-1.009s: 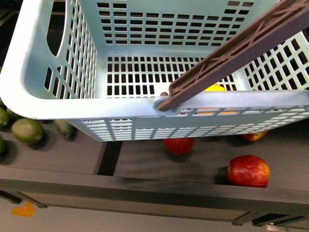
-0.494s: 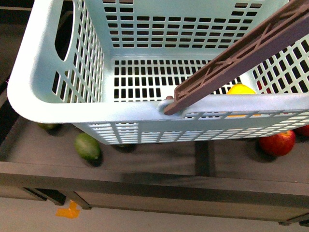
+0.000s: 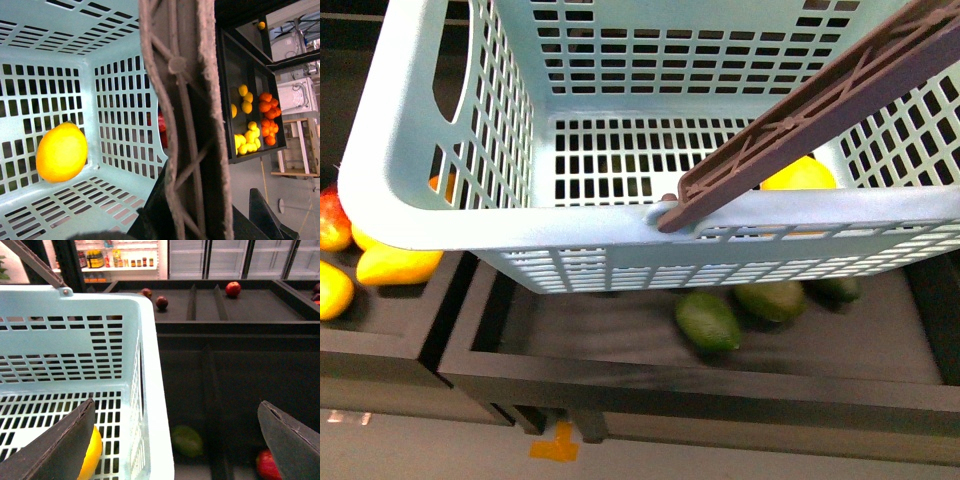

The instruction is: Pick lemon and mango into basket

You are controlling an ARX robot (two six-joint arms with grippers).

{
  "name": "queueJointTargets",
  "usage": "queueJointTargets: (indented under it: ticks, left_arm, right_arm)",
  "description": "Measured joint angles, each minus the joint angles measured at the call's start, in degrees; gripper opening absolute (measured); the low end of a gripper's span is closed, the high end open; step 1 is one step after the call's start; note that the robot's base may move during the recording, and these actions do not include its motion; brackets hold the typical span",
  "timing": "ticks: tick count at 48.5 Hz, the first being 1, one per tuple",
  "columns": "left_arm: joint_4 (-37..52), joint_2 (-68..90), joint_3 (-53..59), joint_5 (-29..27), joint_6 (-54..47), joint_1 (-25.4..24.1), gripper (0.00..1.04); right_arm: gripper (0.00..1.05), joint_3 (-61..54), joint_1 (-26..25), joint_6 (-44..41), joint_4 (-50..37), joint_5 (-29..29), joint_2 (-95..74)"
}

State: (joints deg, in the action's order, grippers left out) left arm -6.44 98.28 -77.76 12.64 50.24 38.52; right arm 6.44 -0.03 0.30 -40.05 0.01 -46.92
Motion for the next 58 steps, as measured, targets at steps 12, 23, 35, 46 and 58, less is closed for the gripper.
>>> queueJointTargets:
  ticks: [12,23,35,46,58]
  left_arm:
    - [-0.02,0.00,0.00,-0.02,0.02,0.00,0.05]
    - [0.00,0.00,0.00,0.00,0.00,0.00,0.05]
    - [0.00,0.02,-0.02,-0.02,-0.04,0.00,0.05]
    - [0.00,0.00,-0.02,-0.22,-0.15,0.00,0.05]
    - [0.00,0.00,-0.02,-0.20,-0.11,-0.07,0.05]
  right_arm:
    - [0.96,0.00,0.00,0.02,0.00,0.00,0.00]
    - [0.96,-0.04,-0.02,0.00,-0.02,0.04,0.04]
    - [0.96,-0.07,0.00,0.00,0.00,-0.02,0.04]
    - [0.96,-0.07,0.00,0.00,0.00,0.02,0.00]
    - [0.96,-0.07,0.00,0.00,0.00,-0.04,0.04]
